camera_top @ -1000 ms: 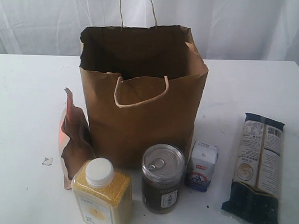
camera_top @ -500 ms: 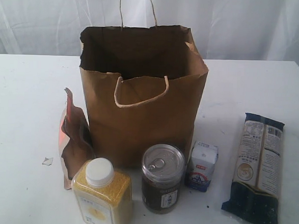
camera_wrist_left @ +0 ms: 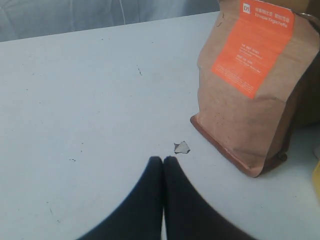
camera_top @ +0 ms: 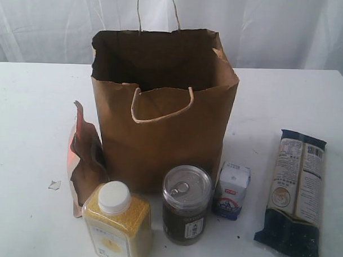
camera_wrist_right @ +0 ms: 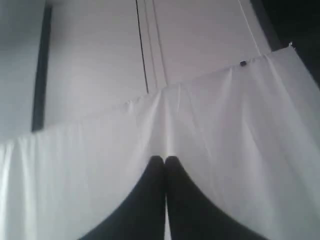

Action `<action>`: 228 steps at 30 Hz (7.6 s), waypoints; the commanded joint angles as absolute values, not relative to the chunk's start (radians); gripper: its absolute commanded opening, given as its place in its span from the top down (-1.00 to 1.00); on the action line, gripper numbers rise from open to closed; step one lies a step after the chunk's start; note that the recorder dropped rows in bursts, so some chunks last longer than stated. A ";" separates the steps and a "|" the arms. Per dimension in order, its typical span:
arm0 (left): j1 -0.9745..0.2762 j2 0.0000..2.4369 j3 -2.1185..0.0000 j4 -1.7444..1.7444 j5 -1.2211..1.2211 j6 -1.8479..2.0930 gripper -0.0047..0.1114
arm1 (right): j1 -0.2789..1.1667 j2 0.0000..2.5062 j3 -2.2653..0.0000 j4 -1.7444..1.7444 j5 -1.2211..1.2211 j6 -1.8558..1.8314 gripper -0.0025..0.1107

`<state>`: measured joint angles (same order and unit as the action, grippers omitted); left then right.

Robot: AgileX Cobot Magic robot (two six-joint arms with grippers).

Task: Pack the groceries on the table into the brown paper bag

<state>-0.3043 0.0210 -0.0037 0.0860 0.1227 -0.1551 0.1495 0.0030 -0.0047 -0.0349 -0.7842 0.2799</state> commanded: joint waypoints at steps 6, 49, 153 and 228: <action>-0.301 0.012 0.000 0.083 0.127 -0.158 0.91 | 0.152 0.000 0.000 -0.047 -0.781 0.550 0.96; -0.301 0.012 0.000 0.083 0.127 -0.158 0.91 | 0.221 0.444 -0.378 -1.744 -0.595 1.952 0.96; -0.301 0.012 0.000 0.083 0.127 -0.158 0.91 | 1.016 1.379 -0.948 0.192 0.515 -0.511 -0.27; -0.301 0.012 0.000 0.083 0.127 -0.158 0.91 | 1.255 1.296 -1.439 -0.475 0.516 -0.180 0.96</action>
<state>-0.3043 0.0210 -0.0037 0.0860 0.1246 -0.1551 1.2564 1.3188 -1.3668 -0.3236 0.5479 -0.2654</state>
